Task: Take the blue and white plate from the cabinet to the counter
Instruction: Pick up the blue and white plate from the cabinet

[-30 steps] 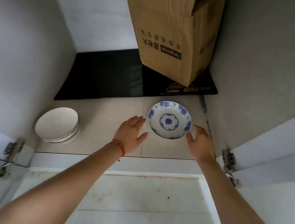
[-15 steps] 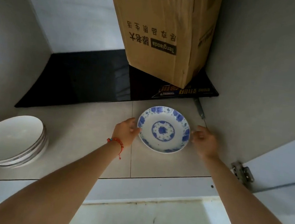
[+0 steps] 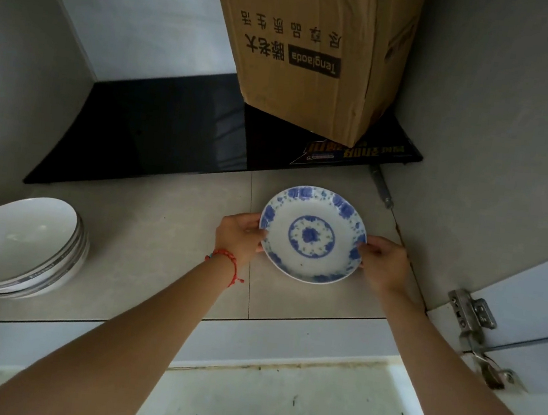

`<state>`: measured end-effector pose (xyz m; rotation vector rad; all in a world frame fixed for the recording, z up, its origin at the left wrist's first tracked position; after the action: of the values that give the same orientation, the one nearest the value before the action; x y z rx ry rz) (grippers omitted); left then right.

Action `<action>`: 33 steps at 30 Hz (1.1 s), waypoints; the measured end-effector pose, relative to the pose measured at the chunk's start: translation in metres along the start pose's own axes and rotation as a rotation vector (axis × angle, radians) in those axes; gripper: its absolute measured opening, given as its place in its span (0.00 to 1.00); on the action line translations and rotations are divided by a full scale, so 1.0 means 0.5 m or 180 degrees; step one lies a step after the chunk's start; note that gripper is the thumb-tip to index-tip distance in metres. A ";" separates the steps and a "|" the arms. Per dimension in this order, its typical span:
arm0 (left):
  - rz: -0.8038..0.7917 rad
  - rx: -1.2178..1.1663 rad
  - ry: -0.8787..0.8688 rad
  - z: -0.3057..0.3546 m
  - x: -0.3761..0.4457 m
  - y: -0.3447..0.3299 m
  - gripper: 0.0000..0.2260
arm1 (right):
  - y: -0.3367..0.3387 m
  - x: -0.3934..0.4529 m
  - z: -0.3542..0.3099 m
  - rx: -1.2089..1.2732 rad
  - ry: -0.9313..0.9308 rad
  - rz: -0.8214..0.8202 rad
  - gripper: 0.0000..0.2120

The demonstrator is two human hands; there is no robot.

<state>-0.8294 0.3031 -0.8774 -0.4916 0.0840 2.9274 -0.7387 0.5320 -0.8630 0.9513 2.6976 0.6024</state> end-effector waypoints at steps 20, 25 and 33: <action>0.0210 0.0651 -0.0507 0.102 -0.383 0.087 0.13 | 0.177 -0.349 -0.097 0.0475 0.0038 0.0382 0.10; 0.0128 0.0635 -0.0319 0.168 -0.490 0.096 0.17 | 0.254 -0.435 -0.157 0.0537 -0.0268 0.0366 0.10; 0.0051 0.0628 -0.0160 0.337 -0.666 0.114 0.16 | 0.390 -0.563 -0.320 0.0701 -0.0459 0.0389 0.15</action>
<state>-0.5834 0.2081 -0.6075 -0.3879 0.3677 2.9035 -0.4690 0.4415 -0.6140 1.1725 2.6289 0.2486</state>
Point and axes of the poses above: each hand's wrist, its own x-axis towards the middle knuckle, its own y-axis out of the back of the hand, z = x × y, the point moved 6 cm from there along x, towards the middle knuckle, and after that the axes turned 1 degree about x, right-handed, at the moved point
